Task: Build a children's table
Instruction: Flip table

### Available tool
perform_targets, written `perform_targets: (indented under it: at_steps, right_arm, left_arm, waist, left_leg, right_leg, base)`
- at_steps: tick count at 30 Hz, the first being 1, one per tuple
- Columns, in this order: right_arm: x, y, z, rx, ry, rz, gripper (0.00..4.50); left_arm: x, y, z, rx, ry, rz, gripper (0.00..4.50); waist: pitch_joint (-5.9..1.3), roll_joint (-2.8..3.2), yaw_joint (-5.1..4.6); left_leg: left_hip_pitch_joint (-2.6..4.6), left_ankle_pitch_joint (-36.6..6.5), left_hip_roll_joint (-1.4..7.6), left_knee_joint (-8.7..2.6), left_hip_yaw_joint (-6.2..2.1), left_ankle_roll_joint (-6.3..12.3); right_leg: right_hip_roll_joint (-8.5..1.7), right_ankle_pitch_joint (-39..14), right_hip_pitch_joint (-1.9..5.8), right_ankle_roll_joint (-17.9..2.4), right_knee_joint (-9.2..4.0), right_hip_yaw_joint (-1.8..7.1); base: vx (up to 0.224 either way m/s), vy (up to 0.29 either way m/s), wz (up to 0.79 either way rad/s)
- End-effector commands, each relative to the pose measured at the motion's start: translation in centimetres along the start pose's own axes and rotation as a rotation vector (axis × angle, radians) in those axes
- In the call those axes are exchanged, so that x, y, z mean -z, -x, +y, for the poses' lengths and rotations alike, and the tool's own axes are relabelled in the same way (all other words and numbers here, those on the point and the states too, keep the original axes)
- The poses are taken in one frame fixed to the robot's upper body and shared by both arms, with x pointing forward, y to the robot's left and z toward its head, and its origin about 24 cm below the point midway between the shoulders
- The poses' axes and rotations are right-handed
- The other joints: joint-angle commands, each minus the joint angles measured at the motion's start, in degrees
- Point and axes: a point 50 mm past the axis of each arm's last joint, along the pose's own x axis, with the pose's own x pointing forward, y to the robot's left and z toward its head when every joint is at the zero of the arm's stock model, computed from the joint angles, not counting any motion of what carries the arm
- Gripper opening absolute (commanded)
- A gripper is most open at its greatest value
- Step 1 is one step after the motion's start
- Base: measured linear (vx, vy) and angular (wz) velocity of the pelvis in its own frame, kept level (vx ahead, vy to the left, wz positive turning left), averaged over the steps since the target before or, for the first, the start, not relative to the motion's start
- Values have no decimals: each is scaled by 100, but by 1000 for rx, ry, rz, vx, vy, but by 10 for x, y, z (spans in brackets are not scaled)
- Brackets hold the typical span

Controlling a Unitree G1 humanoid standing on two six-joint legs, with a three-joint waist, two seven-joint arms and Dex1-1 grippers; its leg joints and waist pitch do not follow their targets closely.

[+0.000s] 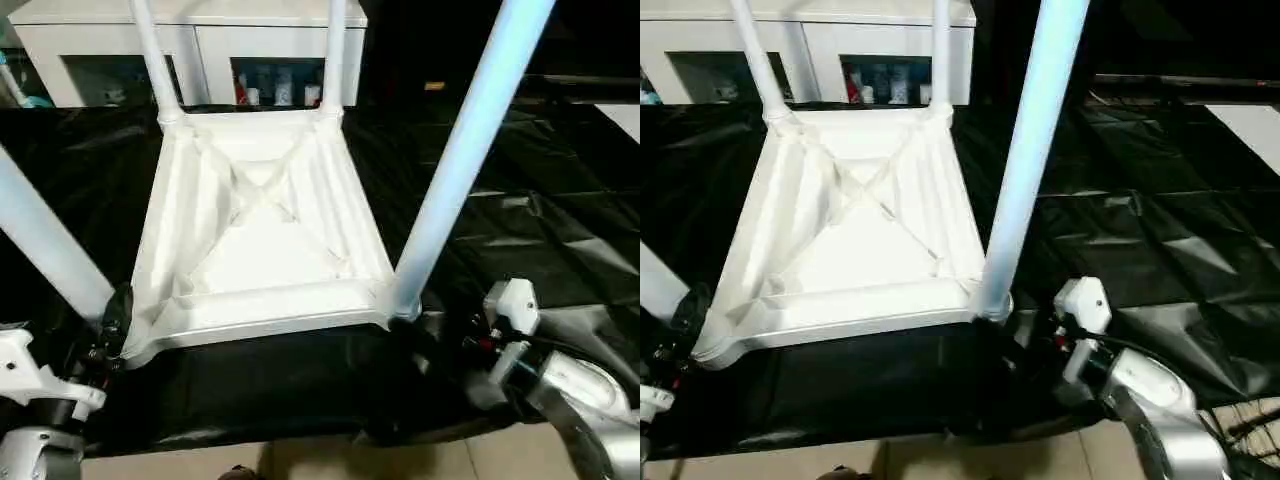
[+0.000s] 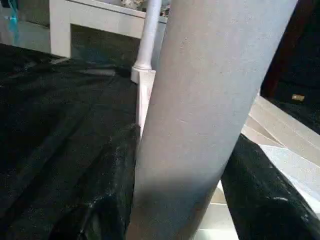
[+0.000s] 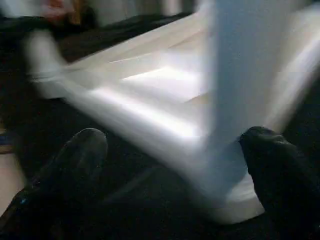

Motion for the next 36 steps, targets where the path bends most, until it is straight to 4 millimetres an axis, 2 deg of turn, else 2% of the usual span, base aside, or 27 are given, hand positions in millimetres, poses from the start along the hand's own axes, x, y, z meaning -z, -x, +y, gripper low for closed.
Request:
perform_targets:
  at_steps: [1,2,4,5,6,7,10,13,15,16,18,19,20,23,24,26,29,30,34,36]
  right_arm:
    - [3,-7,11,-66,-39,-4,450]
    - [4,-8,11,-70,-43,-4,450]
    - [6,-9,15,-87,-59,-7,450]
    - [6,-8,16,-99,-77,-14,450]
    - [5,-8,17,-97,-81,-19,450]
    - [5,-8,16,-95,-80,-19,450]
    - [1,-6,10,-31,-50,-24,450]
    - [-6,-12,-1,34,-15,-70,450]
    - [-11,-19,-1,30,-14,-99,450]
    - [-13,-25,2,4,-10,-105,450]
    - [-13,-31,8,-34,-11,-99,450]
    - [-13,-34,9,-43,-11,-97,450]
    - [-13,-34,9,-43,-11,-97,450]
    - [-11,-36,12,-48,-18,-98,450]
    - [-11,-38,12,-48,-20,-99,450]
    - [-11,-39,11,-41,-18,-101,450]
    - [-11,-40,9,-20,-9,-105,450]
    - [-11,-40,8,-11,-3,-105,450]
    - [-9,-38,3,47,9,-102,450]
    - [-5,-36,0,92,14,-92,450]
  left_arm:
    - [7,-4,-7,26,65,29,232]
    - [7,-4,-8,33,69,31,226]
    - [9,-4,-11,61,87,36,222]
    - [9,-5,-14,82,102,29,222]
    - [9,-6,-18,114,111,26,220]
    - [9,-6,-19,116,110,26,220]
    - [13,-8,-19,116,50,50,220]
    - [16,-13,-15,87,-17,64,220]
    - [15,-16,-14,90,-32,56,285]
    - [13,-18,-16,111,-16,46,284]
    - [11,-21,-20,154,1,37,293]
    - [10,-22,-21,166,0,36,293]
    - [10,-22,-21,166,0,36,309]
    - [11,-23,-21,156,-35,54,330]
    - [13,-25,-21,137,-58,61,340]
    - [12,-26,-21,135,-51,55,340]
    - [11,-30,-22,128,-37,46,340]
    - [11,-30,-22,125,-33,43,312]
    - [10,-29,-19,59,-10,2,284]
    - [11,-26,-23,43,13,-17,259]
  waist:
    - [-206,34,-7]
    - [-188,14,-19]
    - [-171,36,-12]
    - [-167,23,-12]
    - [-167,48,-4]
    - [-165,49,-7]
    - [-179,65,-3]
    - [-184,55,11]
    - [-181,63,13]
    - [-187,43,6]
    - [-193,73,19]
    - [-196,44,14]
    - [-196,44,14]
    - [-221,40,4]
    - [-244,42,-15]
    - [-247,38,-26]
    - [-272,51,-46]
    - [-271,47,-47]
    - [-276,98,-46]
    - [-292,83,-56]
  left_leg:
    - [21,-2021,143,-504,-108,175]
    - [19,-2104,145,-514,-112,162]
    - [48,-2231,147,-520,-115,124]
    - [48,-2251,143,-521,-118,122]
    - [49,-2257,147,-526,-125,104]
    - [42,-2248,150,-533,-130,85]
    - [48,-2166,150,-528,-127,69]
    - [57,-2112,140,-520,-113,65]
    - [56,-2109,134,-525,-116,51]
    - [58,-2114,136,-527,-117,38]
    - [58,-2060,142,-531,-125,9]
    - [35,-2010,146,-535,-126,11]
    - [35,-2010,146,-535,-126,11]
    - [22,-1862,149,-527,-120,25]
    - [17,-1719,148,-512,-114,53]
    - [14,-1662,144,-504,-112,70]
    - [23,-1462,133,-473,-94,133]
    - [21,-1451,133,-473,-91,145]
    - [32,-1659,143,-484,-92,70]
    - [28,-1670,143,-478,-91,38]
  right_leg:
    - [-153,-1415,151,-790,-377,157]
    - [-163,-1670,138,-756,-399,153]
    - [-178,-2058,104,-684,-436,166]
    - [-180,-2151,105,-659,-447,170]
    - [-188,-2236,100,-624,-452,175]
    - [-184,-2241,100,-594,-458,172]
    - [-175,-2049,94,-589,-448,175]
    - [-178,-2011,87,-586,-443,172]
    - [-180,-2078,80,-568,-438,171]
    - [-179,-2113,86,-556,-439,168]
    - [-182,-2030,88,-584,-424,172]
    - [-178,-1915,101,-593,-409,169]
    - [-178,-1915,101,-593,-409,169]
    - [-176,-1566,121,-656,-367,170]
    - [-172,-1304,137,-706,-346,169]
    - [-170,-1211,143,-722,-339,166]
    - [-168,-919,153,-870,-310,158]
    - [-169,-916,156,-881,-310,159]
    - [-177,-1152,160,-902,-332,156]
    - [-178,-1168,171,-895,-338,158]
  base:
    - [0,0,0]
    - [0,0,0]
    - [0,0,0]
    - [0,0,0]
    - [0,0,0]
    - [0,0,0]
    - [0,0,0]
    - [0,0,0]
    - [0,0,0]
    - [0,0,0]
    - [0,0,0]
    - [0,0,0]
    - [0,0,0]
    - [0,0,0]
    - [0,0,0]
    - [0,0,0]
    - [0,0,0]
    - [0,0,0]
    - [0,0,0]
    - [0,0,0]
